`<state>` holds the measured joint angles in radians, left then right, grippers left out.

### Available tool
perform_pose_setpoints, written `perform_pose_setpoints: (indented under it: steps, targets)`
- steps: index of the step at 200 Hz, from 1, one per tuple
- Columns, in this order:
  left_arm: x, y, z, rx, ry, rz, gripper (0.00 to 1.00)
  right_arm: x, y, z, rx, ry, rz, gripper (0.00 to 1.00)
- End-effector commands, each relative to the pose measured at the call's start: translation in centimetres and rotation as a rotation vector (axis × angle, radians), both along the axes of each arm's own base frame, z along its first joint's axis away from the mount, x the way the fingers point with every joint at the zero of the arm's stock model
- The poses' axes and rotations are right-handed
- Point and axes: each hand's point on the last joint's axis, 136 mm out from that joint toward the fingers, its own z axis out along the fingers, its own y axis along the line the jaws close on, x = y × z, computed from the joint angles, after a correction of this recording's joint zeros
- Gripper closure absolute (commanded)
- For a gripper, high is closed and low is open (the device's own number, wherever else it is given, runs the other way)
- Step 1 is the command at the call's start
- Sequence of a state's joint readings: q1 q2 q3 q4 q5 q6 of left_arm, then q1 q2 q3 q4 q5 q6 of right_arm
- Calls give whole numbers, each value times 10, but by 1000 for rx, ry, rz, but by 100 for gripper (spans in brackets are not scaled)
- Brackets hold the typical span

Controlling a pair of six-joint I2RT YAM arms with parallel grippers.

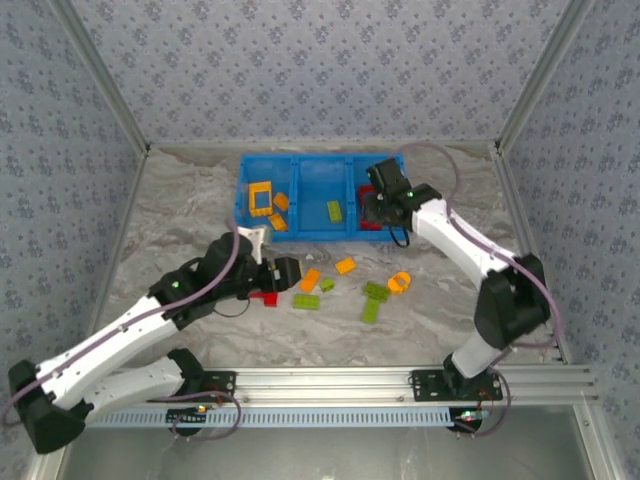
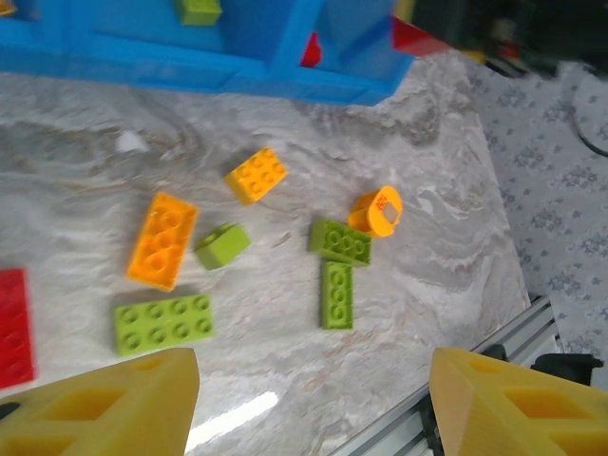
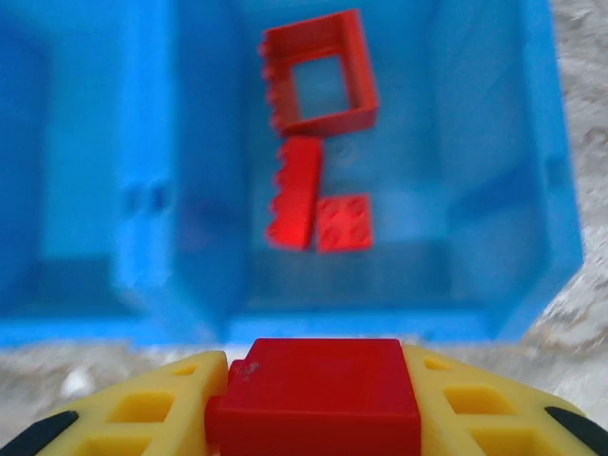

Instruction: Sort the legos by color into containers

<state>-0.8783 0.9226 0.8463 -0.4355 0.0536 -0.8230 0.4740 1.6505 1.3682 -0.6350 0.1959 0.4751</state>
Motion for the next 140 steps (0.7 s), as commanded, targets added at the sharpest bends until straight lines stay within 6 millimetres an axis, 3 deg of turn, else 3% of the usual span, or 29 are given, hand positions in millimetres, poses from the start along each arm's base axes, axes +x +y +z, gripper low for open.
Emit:
perform_pose_setpoints:
  steps: [1, 48, 95, 140]
  targets:
    - [17, -23, 54, -79, -174, 19, 34, 30, -8, -14, -84, 42, -10, 64]
    - [17, -48, 65, -68, -227, 1, 34, 74, -17, -48, -143, 123, -80, 64]
    - [10, -74, 70, -59, -256, -63, 34, 78, -22, -75, -125, 178, -100, 63]
    - [-3, -104, 71, 156, -379, -82, 33, 79, -23, -81, -92, 202, -94, 61]
